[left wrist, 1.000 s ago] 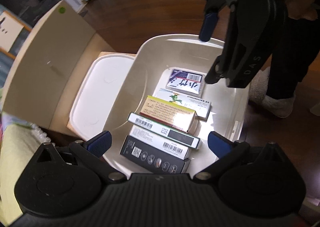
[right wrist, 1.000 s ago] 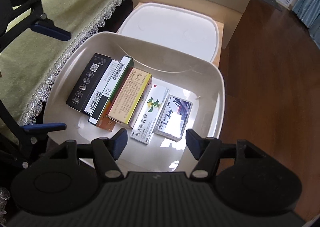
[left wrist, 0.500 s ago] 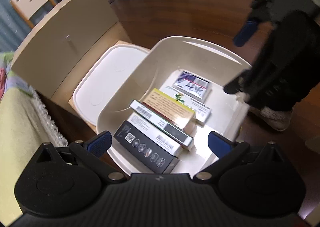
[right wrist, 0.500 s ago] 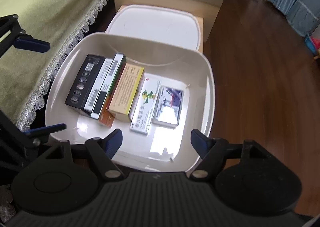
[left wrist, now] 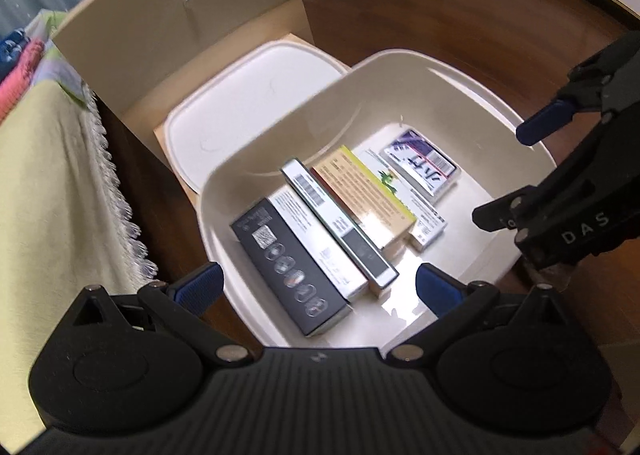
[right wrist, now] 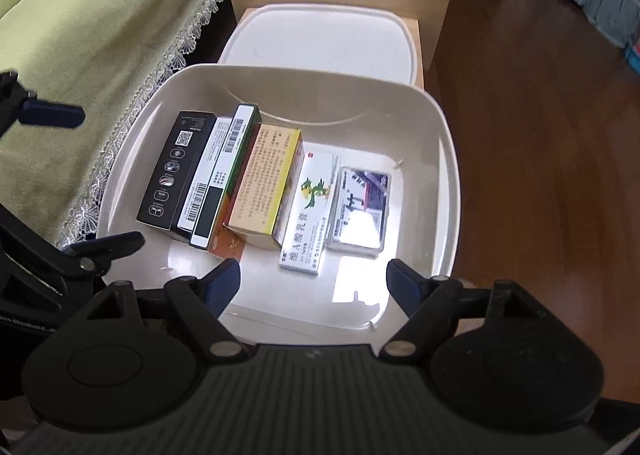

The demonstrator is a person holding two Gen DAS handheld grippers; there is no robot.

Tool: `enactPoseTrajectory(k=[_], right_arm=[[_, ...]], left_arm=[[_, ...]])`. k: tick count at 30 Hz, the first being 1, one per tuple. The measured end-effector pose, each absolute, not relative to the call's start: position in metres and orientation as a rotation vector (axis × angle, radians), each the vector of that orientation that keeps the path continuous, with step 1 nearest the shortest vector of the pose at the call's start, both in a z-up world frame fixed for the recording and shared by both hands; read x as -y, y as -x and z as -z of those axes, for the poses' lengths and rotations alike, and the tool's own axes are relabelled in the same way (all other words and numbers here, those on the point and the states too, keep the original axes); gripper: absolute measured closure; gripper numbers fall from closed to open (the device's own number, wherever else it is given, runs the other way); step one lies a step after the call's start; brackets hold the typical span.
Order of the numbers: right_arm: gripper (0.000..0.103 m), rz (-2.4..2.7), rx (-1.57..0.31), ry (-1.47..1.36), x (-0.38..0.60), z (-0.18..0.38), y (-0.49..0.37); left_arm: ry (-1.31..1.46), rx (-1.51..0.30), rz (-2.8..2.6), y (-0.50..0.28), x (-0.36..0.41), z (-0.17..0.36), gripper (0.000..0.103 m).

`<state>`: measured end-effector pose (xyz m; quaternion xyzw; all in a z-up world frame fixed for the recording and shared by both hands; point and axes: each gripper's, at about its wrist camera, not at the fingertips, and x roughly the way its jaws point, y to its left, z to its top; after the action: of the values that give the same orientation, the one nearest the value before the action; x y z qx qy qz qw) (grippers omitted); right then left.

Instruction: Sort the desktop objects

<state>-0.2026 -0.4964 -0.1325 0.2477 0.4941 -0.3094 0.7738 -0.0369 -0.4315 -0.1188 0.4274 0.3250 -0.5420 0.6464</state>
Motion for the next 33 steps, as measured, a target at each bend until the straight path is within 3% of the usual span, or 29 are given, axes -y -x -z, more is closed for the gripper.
enactPoseTrajectory(k=[15,33], right_arm=[[0.021,0.689,-1.082,-0.596,0.502,0.146,0.198],[0.021,0.683,-1.094,-0.592,0.507,0.150,0.189]], left_arm=[[-0.943,-0.851,1.244,0.036,0.440,0.134,0.000],[-0.958,-0.861,1.237,0.034,0.443,0.140,0.000]])
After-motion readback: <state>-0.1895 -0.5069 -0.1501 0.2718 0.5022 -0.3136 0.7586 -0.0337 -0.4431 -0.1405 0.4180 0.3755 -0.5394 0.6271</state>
